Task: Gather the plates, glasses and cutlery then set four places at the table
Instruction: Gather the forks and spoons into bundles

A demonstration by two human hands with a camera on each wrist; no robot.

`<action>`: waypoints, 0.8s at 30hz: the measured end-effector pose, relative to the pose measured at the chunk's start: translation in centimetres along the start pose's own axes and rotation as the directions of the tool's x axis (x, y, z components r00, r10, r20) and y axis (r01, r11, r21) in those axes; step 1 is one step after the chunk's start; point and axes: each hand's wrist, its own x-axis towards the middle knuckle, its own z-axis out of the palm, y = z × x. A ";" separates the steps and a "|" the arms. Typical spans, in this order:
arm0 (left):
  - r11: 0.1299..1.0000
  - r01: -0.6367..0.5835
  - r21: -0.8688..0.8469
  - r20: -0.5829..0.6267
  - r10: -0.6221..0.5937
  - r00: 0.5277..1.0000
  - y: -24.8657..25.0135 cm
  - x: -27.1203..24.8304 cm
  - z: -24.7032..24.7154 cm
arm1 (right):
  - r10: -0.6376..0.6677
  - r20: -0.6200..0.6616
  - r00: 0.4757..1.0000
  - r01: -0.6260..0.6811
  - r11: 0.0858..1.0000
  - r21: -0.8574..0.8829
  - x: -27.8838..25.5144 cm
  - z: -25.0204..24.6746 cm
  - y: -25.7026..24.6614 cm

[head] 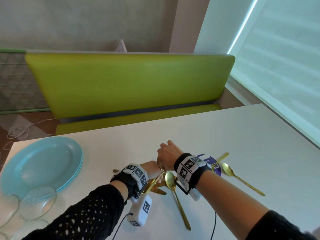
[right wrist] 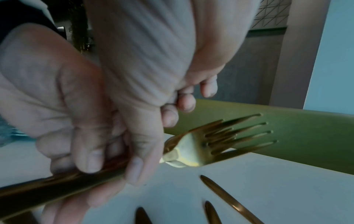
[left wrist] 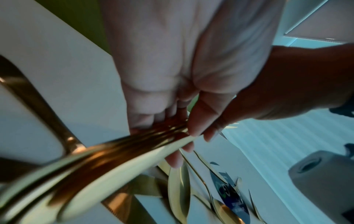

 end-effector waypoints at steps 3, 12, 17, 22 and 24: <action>0.998 -0.020 -0.063 0.004 0.020 1.000 -0.6 -0.2 0.4 | 0.017 0.008 1.000 -0.017 1.000 0.006 0.0 0.4 -0.3; 0.966 -0.091 -0.242 -0.050 0.081 0.995 -1.9 -0.4 1.7 | 0.065 -0.110 0.992 -0.059 0.996 0.061 -0.9 1.9 -1.2; 0.908 -0.073 -0.413 -0.063 0.051 0.997 -1.8 -0.7 1.9 | 0.239 -0.279 0.930 -0.180 0.958 0.222 -1.9 2.7 -2.1; 0.858 -0.049 -0.511 -0.098 -0.002 0.995 -2.4 -0.5 2.3 | 0.475 -0.037 0.879 -0.394 0.770 0.502 -4.0 7.0 -2.9; 0.816 -0.016 -0.578 -0.092 -0.045 0.995 -2.4 -0.3 2.5 | 0.514 0.158 0.843 -0.520 0.701 0.488 -4.6 9.0 -3.6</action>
